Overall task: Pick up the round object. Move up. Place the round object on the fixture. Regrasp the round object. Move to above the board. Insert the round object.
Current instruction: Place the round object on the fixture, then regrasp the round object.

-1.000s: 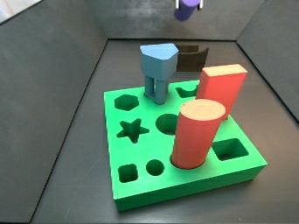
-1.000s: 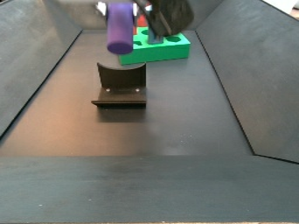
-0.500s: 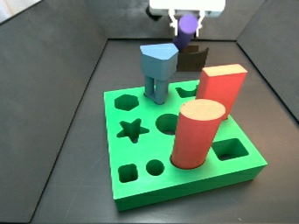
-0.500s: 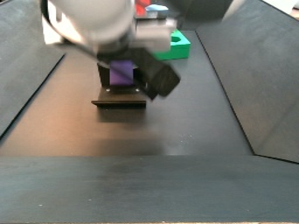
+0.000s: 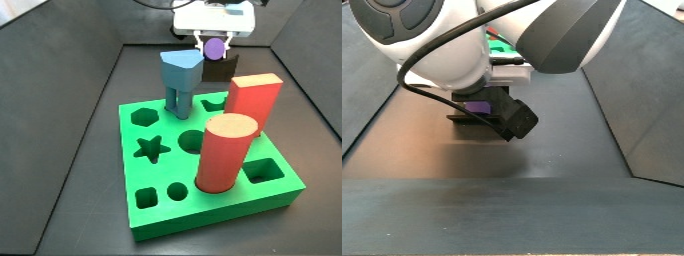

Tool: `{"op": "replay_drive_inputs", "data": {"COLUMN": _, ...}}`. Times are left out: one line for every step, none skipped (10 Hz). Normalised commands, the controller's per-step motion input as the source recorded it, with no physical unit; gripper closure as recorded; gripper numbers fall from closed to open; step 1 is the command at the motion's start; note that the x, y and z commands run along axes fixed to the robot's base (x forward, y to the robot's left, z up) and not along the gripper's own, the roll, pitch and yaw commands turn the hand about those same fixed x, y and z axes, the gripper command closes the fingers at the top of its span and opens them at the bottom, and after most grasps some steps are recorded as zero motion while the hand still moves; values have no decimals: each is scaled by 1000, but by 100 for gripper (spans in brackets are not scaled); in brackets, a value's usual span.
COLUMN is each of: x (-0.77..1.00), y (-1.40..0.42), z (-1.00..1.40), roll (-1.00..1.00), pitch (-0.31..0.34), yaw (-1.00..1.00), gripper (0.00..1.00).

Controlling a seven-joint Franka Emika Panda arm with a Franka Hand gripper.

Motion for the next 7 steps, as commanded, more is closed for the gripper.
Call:
{"op": "replay_drive_inputs", "data": {"x": 62, "y": 75, "z": -248, "roll": -114, "pitch": -66, "yaw": -58, "gripper": 100}}
{"op": "replay_drive_inputs", "data": {"x": 61, "y": 75, "z": -249, "roll": -113, "pitch": -65, "yaw": -37, "gripper": 100}}
{"op": "replay_drive_inputs", "data": {"x": 61, "y": 75, "z": -249, "roll": -113, "pitch": -64, "yaw": -31, "gripper": 100}}
{"op": "replay_drive_inputs", "data": {"x": 0, "y": -500, "z": -167, "roll": 0, "pitch": 0, "yaw": 0, "gripper": 100}}
{"op": "replay_drive_inputs", "data": {"x": 0, "y": 0, "z": 0, "roll": 0, "pitch": 0, "yaw": 0, "gripper": 0}}
{"op": "replay_drive_inputs", "data": {"x": 0, "y": 0, "z": 1000, "roll": -29, "pitch": 35, "yaw": 6, "gripper": 0}}
{"op": "replay_drive_inputs", "data": {"x": -6, "y": 0, "z": 1000, "roll": -24, "pitch": 39, "yaw": 11, "gripper": 0}}
